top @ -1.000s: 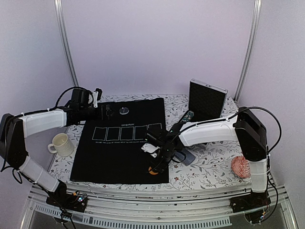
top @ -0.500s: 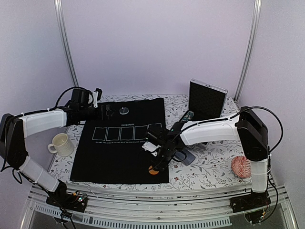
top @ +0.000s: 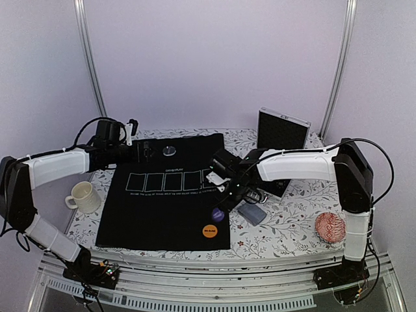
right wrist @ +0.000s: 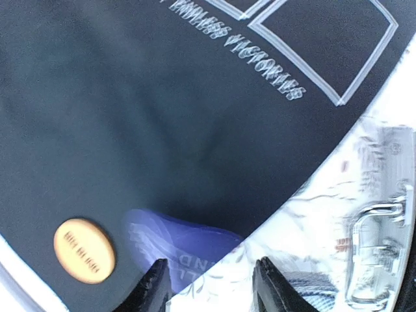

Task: Distribute texas hold em gaming equipment
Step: Place the small blind button in the small blind area.

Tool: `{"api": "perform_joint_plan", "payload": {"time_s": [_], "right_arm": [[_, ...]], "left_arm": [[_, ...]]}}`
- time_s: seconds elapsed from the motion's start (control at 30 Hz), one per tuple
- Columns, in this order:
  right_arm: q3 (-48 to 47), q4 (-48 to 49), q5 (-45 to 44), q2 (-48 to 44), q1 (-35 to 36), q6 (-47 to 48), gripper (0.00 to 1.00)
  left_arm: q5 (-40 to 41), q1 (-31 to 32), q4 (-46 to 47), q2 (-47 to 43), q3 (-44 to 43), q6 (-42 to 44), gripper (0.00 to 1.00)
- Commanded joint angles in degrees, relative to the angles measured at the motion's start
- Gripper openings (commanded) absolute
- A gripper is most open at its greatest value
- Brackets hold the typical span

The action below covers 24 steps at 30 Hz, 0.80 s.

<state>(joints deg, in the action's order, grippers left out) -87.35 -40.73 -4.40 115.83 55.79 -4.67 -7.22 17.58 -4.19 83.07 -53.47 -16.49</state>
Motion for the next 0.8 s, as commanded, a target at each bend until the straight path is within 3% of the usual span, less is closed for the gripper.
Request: {"api": "perform_joint_plan", "payload": {"time_s": [0.0,0.4,0.6,0.77], "right_arm": [[-3.7,-1.5,-1.8,3.7,0.0,-1.4,0.35],[-2.6,0.1,1.0,3.1,1.0,-0.9,0.36],[-3.0,2.1,6.3,3.9,4.1,3.4,0.48],[-4.1,0.4,2.7,7.6,4.4,1.8,0.54]], "left_arm": [[-0.1,0.2,-0.2,-1.4,-0.1,0.2,0.98],[-0.1,0.2,-0.4,-1.4,-0.3,0.5,0.98],[-0.1,0.2,-0.4,-1.7,-0.3,0.5,0.98],[-0.1,0.2,-0.5,-2.1,-0.1,0.4,0.98]]}}
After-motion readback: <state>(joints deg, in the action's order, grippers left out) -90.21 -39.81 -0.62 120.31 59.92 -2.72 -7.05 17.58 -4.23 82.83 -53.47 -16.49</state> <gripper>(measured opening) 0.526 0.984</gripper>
